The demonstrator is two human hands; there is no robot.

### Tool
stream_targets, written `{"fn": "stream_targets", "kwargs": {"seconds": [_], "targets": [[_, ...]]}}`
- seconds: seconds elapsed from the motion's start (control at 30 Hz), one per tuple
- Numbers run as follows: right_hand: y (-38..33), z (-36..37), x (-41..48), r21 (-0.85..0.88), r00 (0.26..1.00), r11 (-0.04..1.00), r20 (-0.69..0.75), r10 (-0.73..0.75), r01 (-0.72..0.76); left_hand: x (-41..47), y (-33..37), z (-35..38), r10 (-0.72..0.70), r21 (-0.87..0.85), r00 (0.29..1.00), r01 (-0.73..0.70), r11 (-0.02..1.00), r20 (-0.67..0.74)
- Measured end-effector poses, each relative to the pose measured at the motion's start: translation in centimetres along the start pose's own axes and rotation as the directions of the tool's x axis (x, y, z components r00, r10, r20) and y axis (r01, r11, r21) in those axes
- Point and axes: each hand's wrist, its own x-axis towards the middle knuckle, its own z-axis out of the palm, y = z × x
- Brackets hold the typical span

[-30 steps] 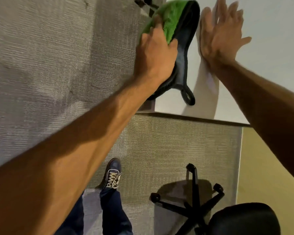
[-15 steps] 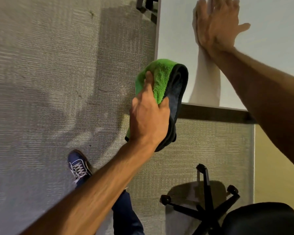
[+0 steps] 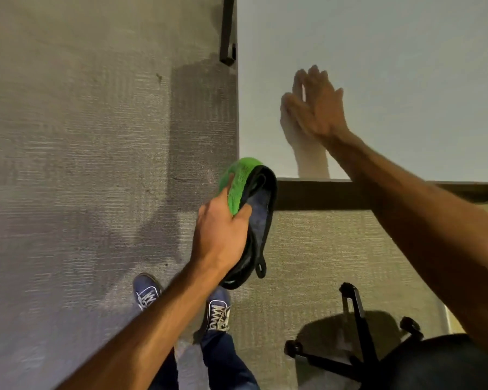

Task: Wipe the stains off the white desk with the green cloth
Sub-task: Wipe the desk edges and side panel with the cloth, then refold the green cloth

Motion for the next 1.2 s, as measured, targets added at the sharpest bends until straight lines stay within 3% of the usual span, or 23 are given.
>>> {"fn": "stream_targets", "kwargs": {"seconds": [0.03,0.1,0.17,0.23,0.33,0.43,0.57,0.67,0.73,0.77,0.83,0.9,0.97,1.03,1.1,1.2], "targets": [[-0.4,-0.4,-1.7,0.154,0.999,0.987,-0.031,-0.033,0.038,-0.7,0.2,-0.4,0.010,0.032,1.000,-0.010,0.999,0.021],[-2.0,-1.5,-5.8,0.265,0.999,0.964,-0.034,-0.018,0.027,-2.4,1.0,-1.3,0.089,0.108,0.995,-0.093,0.990,0.046],[-3.6,-3.5,-8.9,0.415,0.990,0.903,0.133,0.057,-0.107,-3.9,2.1,-2.1,0.246,0.153,0.967,-0.255,0.955,0.071],[-5.4,-6.0,-11.9,0.525,0.934,0.814,0.353,0.057,-0.248,-4.7,3.1,-2.9,0.426,0.237,0.900,-0.436,0.868,0.093],[-7.5,-9.8,-15.1,0.514,0.895,0.815,0.445,0.015,-0.270,-5.2,4.3,-3.7,0.560,0.382,0.819,-0.561,0.735,0.124],[-9.0,-12.8,-17.2,0.503,0.922,0.837,0.388,0.006,-0.217,-5.6,5.6,-4.2,0.641,0.480,0.745,-0.638,0.602,0.187],[-10.6,-16.0,-19.4,0.432,0.969,0.890,0.241,0.046,-0.150,-6.5,7.9,-5.8,0.609,0.450,0.705,-0.706,0.547,0.365],[-11.5,-18.3,-21.1,0.260,0.986,0.964,0.169,0.014,-0.058,-8.0,10.0,-8.2,0.566,0.253,0.712,-0.688,0.680,0.415],[-11.8,-19.8,-22.4,0.106,0.991,0.994,0.131,-0.041,0.027,-8.6,11.5,-10.4,0.522,0.132,0.788,-0.585,0.800,0.327],[-12.0,-20.6,-23.0,0.043,0.989,0.997,0.128,-0.072,0.067,-8.5,12.4,-11.5,0.524,0.130,0.811,-0.567,0.813,0.260],[-12.3,-22.2,-24.5,-0.034,0.982,0.991,0.143,-0.126,0.132,-8.1,14.1,-13.7,0.605,0.249,0.773,-0.634,0.732,0.189],[-12.7,-23.9,-26.0,-0.064,0.977,0.982,0.134,-0.167,0.177,-7.8,15.7,-15.4,0.675,0.398,0.693,-0.711,0.580,0.253],[-12.8,-25.1,-27.3,-0.067,0.975,0.976,0.099,-0.198,0.205,-7.9,17.0,-16.5,0.715,0.441,0.627,-0.761,0.477,0.309],[-12.7,-26.0,-28.4,-0.038,0.981,0.980,0.043,-0.191,0.193,-8.3,18.0,-17.0,0.761,0.400,0.577,-0.799,0.450,0.296],[-11.9,-26.4,-29.3,0.054,0.989,0.989,-0.055,-0.136,0.139,-8.9,18.9,-17.2,0.768,0.254,0.584,-0.810,0.528,0.264],[-9.7,-26.6,-30.2,0.289,0.986,0.957,-0.153,0.068,-0.021,-9.4,21.3,-16.9,0.716,0.121,0.652,-0.755,0.645,0.252]]}}
